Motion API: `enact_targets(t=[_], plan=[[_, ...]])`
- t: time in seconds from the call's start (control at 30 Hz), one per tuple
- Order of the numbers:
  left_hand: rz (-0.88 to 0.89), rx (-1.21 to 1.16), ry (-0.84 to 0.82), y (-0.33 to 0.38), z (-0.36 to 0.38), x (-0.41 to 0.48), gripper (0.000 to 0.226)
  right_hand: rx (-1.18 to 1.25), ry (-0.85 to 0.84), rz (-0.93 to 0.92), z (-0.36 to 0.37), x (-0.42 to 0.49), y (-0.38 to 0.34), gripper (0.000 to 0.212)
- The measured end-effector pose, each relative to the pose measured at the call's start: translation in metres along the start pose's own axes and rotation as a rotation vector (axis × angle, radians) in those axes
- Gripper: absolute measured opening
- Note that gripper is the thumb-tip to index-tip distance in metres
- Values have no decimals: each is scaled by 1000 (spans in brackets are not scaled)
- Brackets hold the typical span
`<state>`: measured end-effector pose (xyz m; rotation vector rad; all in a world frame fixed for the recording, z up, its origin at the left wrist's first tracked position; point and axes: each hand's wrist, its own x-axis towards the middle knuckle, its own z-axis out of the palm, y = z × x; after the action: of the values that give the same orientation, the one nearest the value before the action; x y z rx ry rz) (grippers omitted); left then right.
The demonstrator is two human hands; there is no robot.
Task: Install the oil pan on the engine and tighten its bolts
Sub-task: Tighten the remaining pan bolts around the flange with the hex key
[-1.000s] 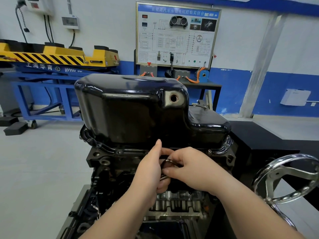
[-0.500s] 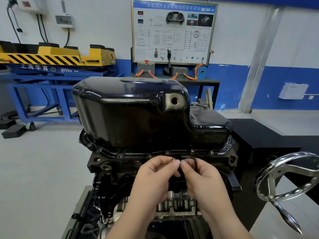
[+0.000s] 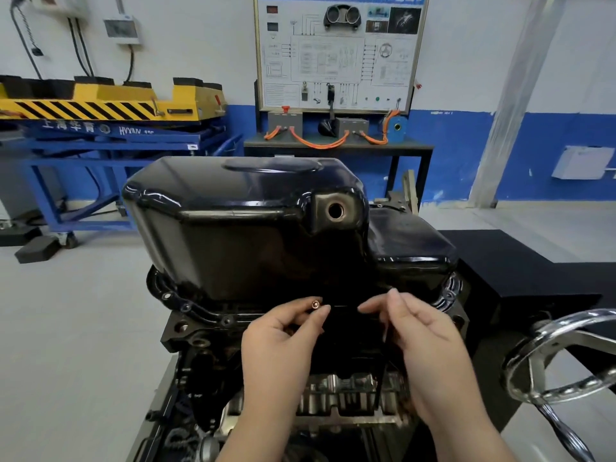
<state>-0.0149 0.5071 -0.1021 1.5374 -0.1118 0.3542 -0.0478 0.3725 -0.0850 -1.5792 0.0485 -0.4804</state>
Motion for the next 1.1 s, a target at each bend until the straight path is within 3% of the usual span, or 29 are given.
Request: enact_targets(t=[0.13, 0.37, 0.53, 0.73, 0.97, 1.1], plan=[[20, 73, 85, -6, 11, -3, 22, -80, -6, -149, -16, 4, -5, 35], [98, 244, 162, -14, 18, -6, 10, 6, -15, -177, -29, 3, 0, 36], [122, 323, 167, -14, 18, -6, 10, 1, 9, -291, -28, 2, -9, 20], [289, 538, 157, -8, 16, -6, 9, -147, 41, -415, -23, 1, -21, 18], [337, 657, 87, -5, 13, -4, 8, -350, 25, -490, -16, 0, -30, 21], [344, 674, 82, -6, 13, -2, 8, -601, -47, -657, -8, 6, -48, 20]])
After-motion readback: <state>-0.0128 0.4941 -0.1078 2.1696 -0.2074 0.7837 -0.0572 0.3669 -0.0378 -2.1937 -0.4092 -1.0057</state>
